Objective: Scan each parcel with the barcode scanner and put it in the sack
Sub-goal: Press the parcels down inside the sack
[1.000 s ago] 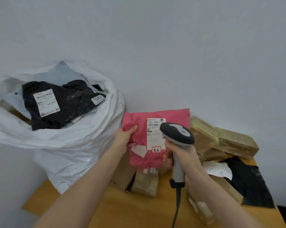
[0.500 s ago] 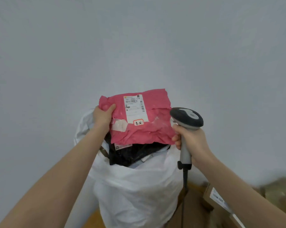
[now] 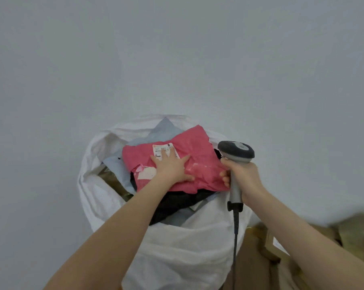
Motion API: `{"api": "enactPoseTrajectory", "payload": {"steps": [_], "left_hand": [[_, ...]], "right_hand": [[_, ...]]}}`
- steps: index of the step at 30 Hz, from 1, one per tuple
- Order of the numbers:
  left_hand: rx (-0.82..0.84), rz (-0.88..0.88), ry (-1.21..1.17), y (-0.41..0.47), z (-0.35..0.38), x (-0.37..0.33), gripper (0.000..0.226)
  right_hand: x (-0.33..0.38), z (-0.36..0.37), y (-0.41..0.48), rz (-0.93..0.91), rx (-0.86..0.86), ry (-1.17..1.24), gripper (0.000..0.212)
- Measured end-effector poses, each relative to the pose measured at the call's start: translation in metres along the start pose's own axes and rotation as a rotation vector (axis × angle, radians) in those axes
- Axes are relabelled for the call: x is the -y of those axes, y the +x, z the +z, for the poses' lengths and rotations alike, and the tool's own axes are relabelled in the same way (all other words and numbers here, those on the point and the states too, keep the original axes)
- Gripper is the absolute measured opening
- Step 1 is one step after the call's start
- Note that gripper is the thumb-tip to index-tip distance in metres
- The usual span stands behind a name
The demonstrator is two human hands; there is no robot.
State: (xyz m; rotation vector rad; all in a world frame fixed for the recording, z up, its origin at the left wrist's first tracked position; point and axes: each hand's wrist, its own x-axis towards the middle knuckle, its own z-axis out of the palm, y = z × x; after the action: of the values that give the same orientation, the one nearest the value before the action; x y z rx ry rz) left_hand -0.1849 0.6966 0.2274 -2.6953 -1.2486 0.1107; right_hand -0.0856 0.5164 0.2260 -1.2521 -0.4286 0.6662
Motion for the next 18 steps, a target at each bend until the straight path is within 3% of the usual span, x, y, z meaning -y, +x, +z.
{"api": "enactPoseTrajectory", "payload": {"steps": [11, 18], "left_hand": [[-0.048, -0.107, 0.089, 0.057, 0.036, 0.051, 0.081], [-0.013, -0.085, -0.056, 0.049, 0.024, 0.050, 0.069]], "right_hand": [[-0.011, -0.023, 0.021, 0.049, -0.093, -0.024, 0.012], [-0.026, -0.031, 0.009, 0.101, -0.090, 0.023, 0.011]]}}
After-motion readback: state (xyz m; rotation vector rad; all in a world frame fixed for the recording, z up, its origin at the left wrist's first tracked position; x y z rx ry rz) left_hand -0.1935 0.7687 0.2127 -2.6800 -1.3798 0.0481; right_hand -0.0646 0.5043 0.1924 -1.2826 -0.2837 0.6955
